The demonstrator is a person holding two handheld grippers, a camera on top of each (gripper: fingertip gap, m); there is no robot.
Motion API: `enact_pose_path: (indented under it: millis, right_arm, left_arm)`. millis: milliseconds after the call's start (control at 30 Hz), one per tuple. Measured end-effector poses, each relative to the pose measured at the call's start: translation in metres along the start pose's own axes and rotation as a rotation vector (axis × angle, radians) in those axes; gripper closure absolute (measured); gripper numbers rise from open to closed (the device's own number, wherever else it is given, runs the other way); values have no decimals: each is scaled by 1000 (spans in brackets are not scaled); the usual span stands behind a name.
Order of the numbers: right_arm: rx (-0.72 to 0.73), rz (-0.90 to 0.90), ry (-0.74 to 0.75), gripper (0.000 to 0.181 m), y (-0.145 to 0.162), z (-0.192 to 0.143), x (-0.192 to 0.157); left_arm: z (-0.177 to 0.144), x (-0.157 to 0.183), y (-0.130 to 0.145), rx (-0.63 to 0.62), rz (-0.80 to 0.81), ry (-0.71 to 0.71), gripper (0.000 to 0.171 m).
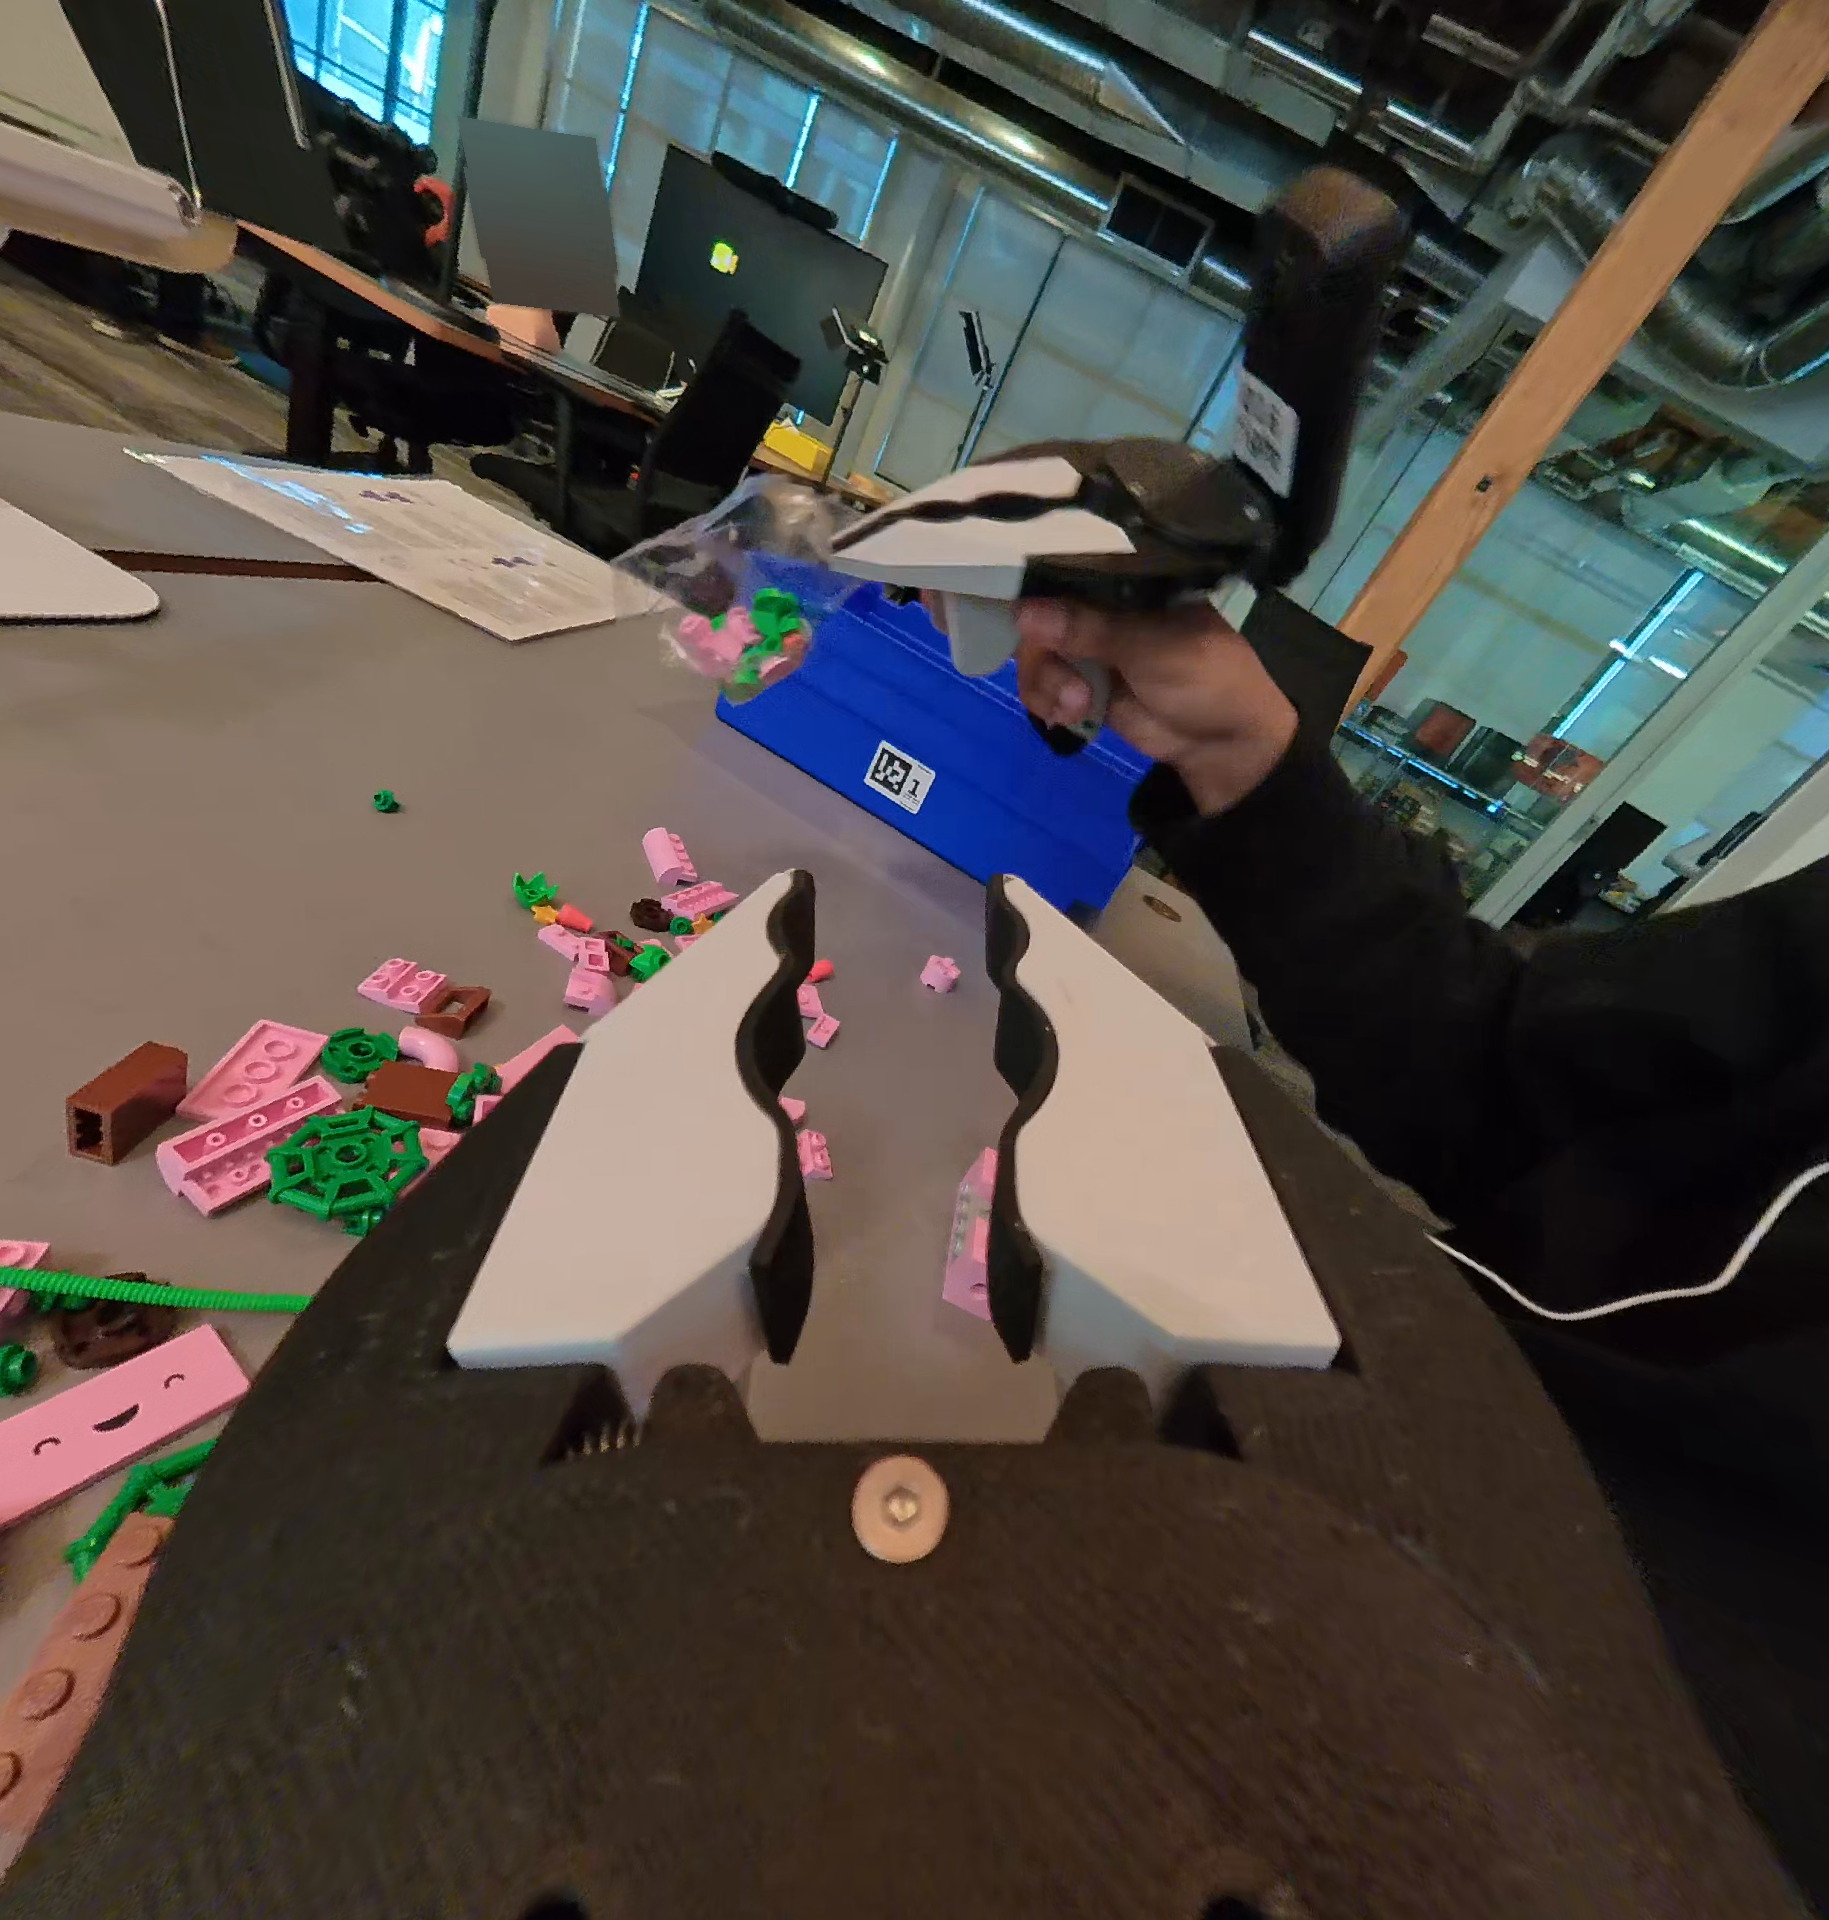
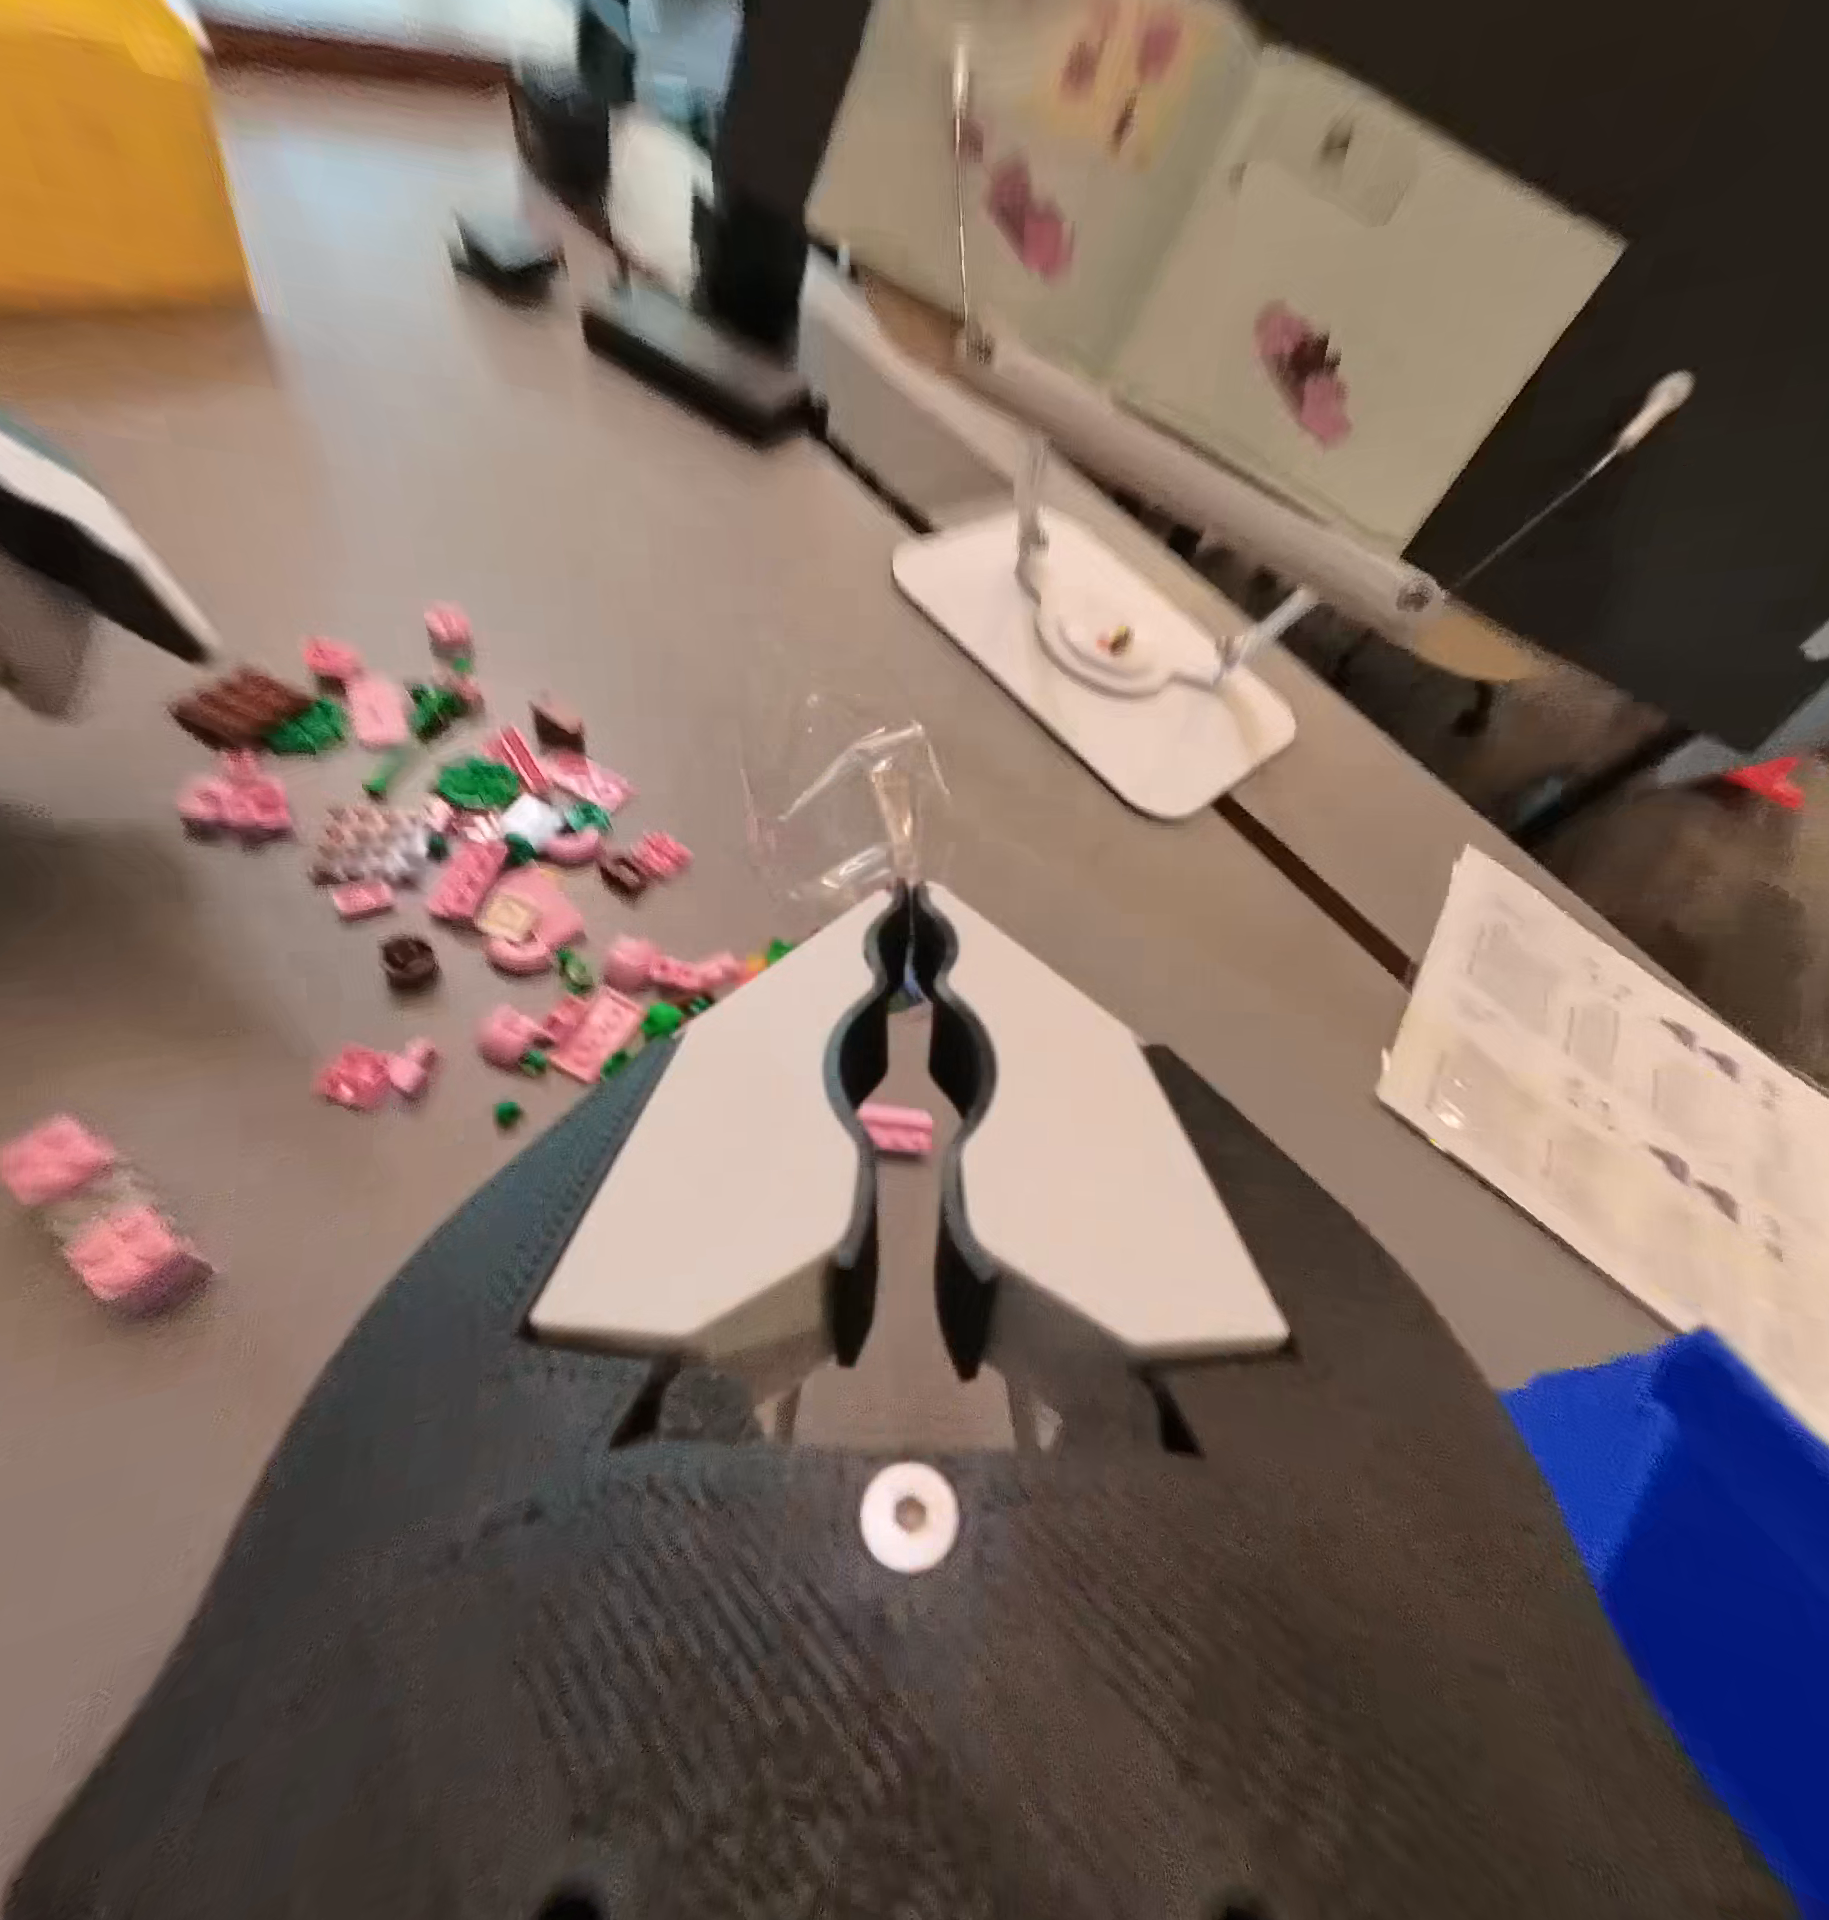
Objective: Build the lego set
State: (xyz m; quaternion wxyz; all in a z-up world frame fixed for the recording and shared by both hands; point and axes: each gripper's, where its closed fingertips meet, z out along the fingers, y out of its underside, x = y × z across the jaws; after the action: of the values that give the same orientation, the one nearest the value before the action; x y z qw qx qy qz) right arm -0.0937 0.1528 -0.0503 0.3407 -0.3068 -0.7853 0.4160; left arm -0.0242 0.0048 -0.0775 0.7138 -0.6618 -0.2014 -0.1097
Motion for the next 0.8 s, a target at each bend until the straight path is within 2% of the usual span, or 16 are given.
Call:
enact_pose_path:
  millis: [133, 300, 367, 500, 633, 800]
  right_arm:
    - [-285, -48, -75, 181, 24, 26, 34]
    - [-786, -193, -102, 181, 92, 45, 79]
    - [-937, -254, -95, 181, 105, 45, 94]
    - [-1074, -327, -133, 181, 103, 55, 97]
    - [-1263, -508, -127, 181, 105, 61, 102]
    - [-1401, -624, -136, 181, 102, 72, 100]
  left_arm:
    - [-5, 2, -6, 24, 22, 8, 140]
    - [-9, 8, -12, 58, -10, 49, 141]
    - [-9, 10, -12, 62, -11, 56, 142]
    - [-10, 11, -13, 64, 3, 53, 142]
    - [-11, 10, -14, 68, 10, 43, 143]
    - [-15, 7, -15, 79, 2, 34, 144]
